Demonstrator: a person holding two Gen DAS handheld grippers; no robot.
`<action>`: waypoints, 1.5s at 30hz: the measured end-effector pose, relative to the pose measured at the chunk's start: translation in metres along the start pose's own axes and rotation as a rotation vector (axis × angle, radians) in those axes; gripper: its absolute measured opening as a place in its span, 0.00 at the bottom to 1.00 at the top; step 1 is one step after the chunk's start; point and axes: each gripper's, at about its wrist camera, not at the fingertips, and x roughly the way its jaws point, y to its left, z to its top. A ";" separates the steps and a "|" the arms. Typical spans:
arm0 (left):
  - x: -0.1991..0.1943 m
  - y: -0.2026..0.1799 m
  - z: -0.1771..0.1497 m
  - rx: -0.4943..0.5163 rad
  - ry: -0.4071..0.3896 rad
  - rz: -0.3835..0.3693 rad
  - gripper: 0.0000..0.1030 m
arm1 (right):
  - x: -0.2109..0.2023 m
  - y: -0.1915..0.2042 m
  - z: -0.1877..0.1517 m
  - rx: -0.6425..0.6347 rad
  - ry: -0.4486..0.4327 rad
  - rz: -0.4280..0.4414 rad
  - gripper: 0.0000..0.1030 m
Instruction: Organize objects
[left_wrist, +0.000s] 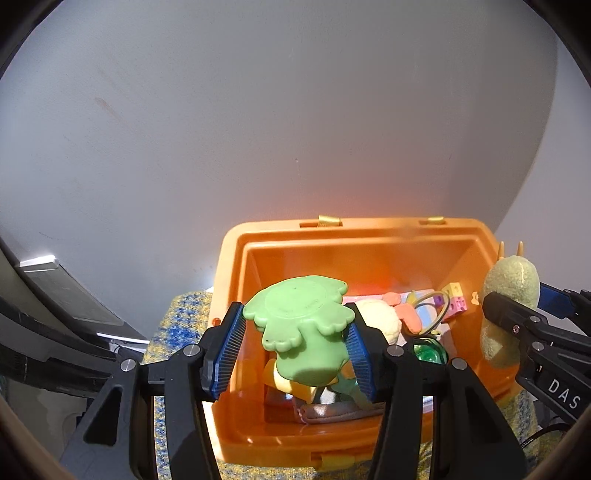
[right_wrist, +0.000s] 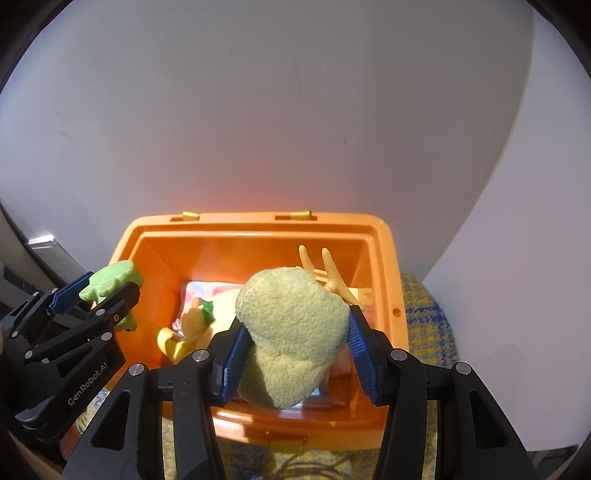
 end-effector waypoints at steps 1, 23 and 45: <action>0.002 0.000 0.000 0.001 0.003 0.000 0.50 | 0.002 0.000 0.000 -0.002 0.005 0.001 0.50; -0.047 0.003 -0.015 -0.001 -0.036 0.089 0.98 | -0.029 -0.003 -0.014 0.032 0.029 -0.071 0.87; -0.132 0.009 -0.072 -0.032 -0.039 0.072 1.00 | -0.118 0.007 -0.071 0.014 0.018 -0.061 0.87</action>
